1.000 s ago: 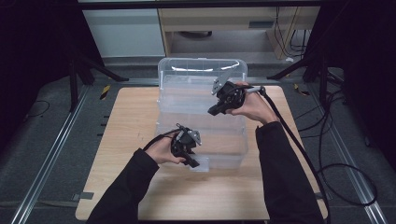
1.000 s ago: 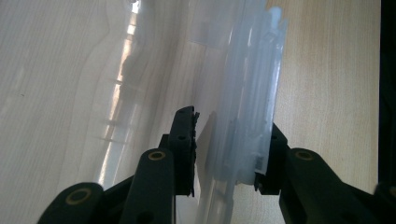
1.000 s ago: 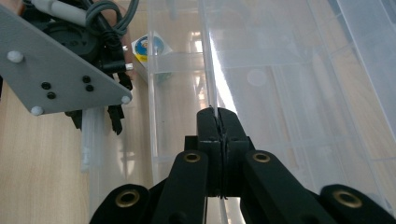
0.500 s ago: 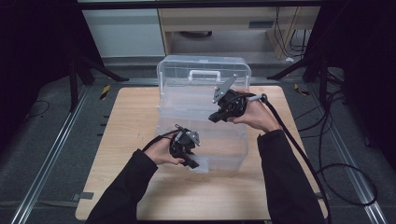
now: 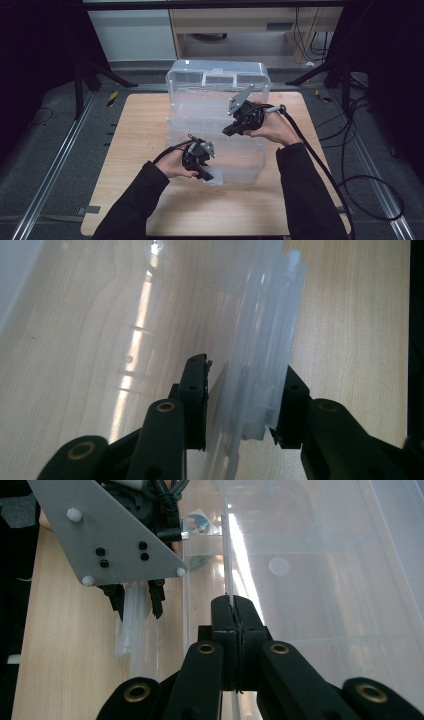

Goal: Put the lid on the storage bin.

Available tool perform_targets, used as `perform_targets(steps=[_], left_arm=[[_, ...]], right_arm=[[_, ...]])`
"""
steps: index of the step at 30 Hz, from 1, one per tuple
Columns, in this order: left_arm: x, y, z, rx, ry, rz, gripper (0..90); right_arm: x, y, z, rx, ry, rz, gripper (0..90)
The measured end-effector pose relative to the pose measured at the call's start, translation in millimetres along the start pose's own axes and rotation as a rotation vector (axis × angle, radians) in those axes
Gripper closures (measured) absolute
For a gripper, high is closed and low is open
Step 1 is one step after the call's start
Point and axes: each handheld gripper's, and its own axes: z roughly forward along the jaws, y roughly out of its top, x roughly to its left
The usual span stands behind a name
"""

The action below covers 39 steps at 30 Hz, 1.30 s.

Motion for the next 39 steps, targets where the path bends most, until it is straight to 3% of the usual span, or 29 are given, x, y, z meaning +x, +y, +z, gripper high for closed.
perform_targets(steps=[5, 6, 7, 9, 10, 12, 19, 21, 25, 32, 39], left_arm=[[0.5, -0.3, -0.4, 0.002, -0.003, 0.007, 64.2], [-3.5, -1.6, -0.2, -0.001, -0.006, -0.043, 64.2], [-3.5, -1.6, -0.2, -0.001, -0.006, -0.043, 64.2], [-4.3, -2.3, 0.6, -0.015, -0.003, -0.034, 64.1], [-1.3, -1.6, 0.2, -0.015, 0.004, 0.020, 63.9], [-2.7, -2.3, -0.5, -0.017, 0.018, 0.042, 63.3], [-8.7, -1.9, -8.6, -0.027, 0.066, 0.050, 63.9], [-11.9, -2.6, -19.2, -0.064, 0.070, 0.056, 63.4], [-17.7, -4.1, -29.6, -0.073, 0.103, 0.065, 61.9], [-24.2, -10.5, -63.1, -0.187, 0.126, 0.049, 63.3], [-26.3, -20.3, -84.1, -0.224, 0.169, 0.021, 70.1]], right_arm=[[3.2, -3.0, 0.7, -0.011, 0.002, 0.001, 89.9], [5.4, -4.2, 1.7, -0.013, 0.005, 0.005, 89.9], [5.4, -4.2, 1.7, -0.013, 0.005, 0.005, 89.9], [7.4, -5.4, 2.8, -0.018, 0.006, 0.008, 89.9], [9.7, -6.2, 3.0, -0.016, 0.002, 0.013, 89.9], [11.5, -6.6, 2.9, -0.014, -0.008, 0.012, 89.8], [11.2, -6.2, 2.6, -0.017, -0.015, 0.025, 89.4], [11.4, -6.3, 2.5, -0.019, -0.015, 0.032, 89.2], [11.3, -6.1, 2.5, -0.019, -0.019, 0.030, 88.8], [12.2, -6.4, 2.3, -0.022, -0.031, 0.032, 88.3], [13.2, -6.9, 2.3, -0.024, -0.038, 0.041, 88.0]])
